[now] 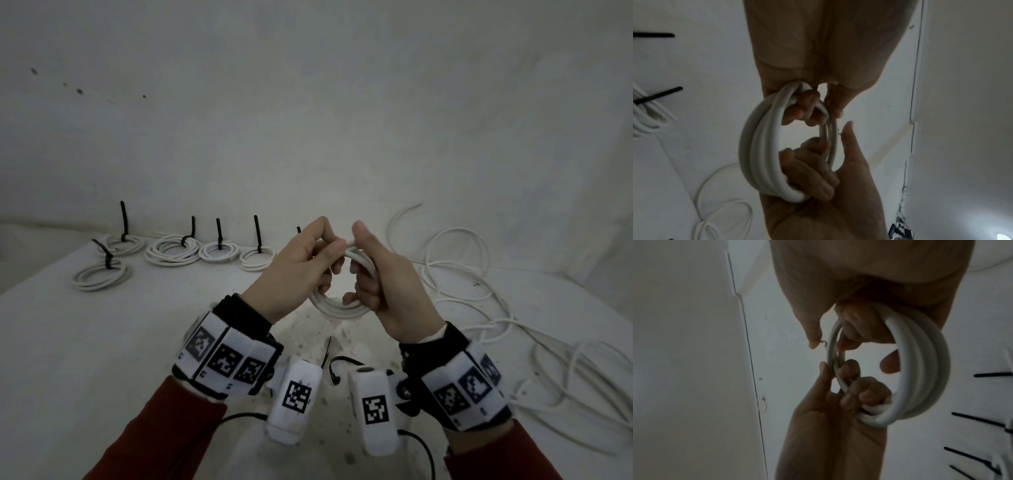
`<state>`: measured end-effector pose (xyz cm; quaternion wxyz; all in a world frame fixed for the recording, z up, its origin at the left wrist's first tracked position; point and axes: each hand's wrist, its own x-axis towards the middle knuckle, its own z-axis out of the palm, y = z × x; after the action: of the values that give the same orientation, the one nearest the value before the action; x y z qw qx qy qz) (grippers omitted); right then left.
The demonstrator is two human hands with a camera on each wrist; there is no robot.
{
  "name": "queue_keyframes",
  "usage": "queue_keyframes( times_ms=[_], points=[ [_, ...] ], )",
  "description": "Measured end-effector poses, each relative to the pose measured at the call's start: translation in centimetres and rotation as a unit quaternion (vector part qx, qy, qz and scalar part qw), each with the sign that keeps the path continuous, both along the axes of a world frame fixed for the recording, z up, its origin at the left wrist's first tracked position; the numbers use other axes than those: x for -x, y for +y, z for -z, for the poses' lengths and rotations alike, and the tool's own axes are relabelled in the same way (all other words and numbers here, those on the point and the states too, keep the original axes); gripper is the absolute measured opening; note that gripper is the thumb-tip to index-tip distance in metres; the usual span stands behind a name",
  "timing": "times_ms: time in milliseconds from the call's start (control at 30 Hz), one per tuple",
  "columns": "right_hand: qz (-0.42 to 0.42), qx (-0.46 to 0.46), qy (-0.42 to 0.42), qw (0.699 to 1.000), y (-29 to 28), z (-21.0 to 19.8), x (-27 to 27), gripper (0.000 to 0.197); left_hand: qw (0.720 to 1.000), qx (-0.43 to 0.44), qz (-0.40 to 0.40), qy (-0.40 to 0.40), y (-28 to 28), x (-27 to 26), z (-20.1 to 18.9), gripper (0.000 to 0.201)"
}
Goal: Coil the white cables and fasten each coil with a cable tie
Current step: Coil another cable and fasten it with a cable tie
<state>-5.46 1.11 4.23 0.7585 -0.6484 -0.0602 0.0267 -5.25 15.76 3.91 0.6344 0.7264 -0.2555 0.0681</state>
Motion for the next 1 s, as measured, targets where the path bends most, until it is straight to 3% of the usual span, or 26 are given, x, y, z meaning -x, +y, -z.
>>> queue_keyframes(
  times_ms=[167,267,333,467,567,633,767,900,1000],
  points=[
    [0.058,0.011,-0.082,0.995,0.7,0.6,-0.2,0.04,0.999,-0.02,-0.021,-0.016,0.0,-0.3,0.2,0.023],
    [0.09,0.028,-0.111,0.989,0.9,1.0,-0.5,0.046,0.996,0.053,-0.005,0.069,-0.3,-0.6,0.6,0.016],
    [0.112,0.026,-0.099,0.988,0.9,1.3,-0.7,0.045,0.988,0.095,0.012,0.119,-0.6,-0.8,1.0,0.014],
    [0.107,0.014,-0.045,0.993,1.0,1.6,-0.9,0.035,0.985,0.057,0.005,0.164,-0.7,-1.2,1.3,0.035],
    [0.023,-0.017,0.049,0.998,0.6,1.3,-1.1,0.054,0.978,0.052,0.002,0.2,-0.5,-1.2,1.3,0.035],
    [-0.042,-0.054,0.093,0.993,-0.2,1.0,-1.2,0.061,0.98,0.043,-0.006,0.192,-0.3,-1.1,1.2,0.036],
    [-0.127,-0.076,0.107,0.983,-1.2,1.2,-1.0,0.053,0.984,0.034,0.001,0.175,0.0,-0.9,0.9,0.036],
    [-0.083,-0.045,0.075,0.993,-1.0,1.1,-0.7,0.05,0.987,0.009,-0.008,0.161,-0.3,-0.4,1.0,0.031],
    [-0.028,0.013,0.04,0.999,-0.3,1.1,-0.5,0.053,0.991,-0.053,-0.071,0.101,-1.2,-0.1,1.3,0.031]
  ],
)
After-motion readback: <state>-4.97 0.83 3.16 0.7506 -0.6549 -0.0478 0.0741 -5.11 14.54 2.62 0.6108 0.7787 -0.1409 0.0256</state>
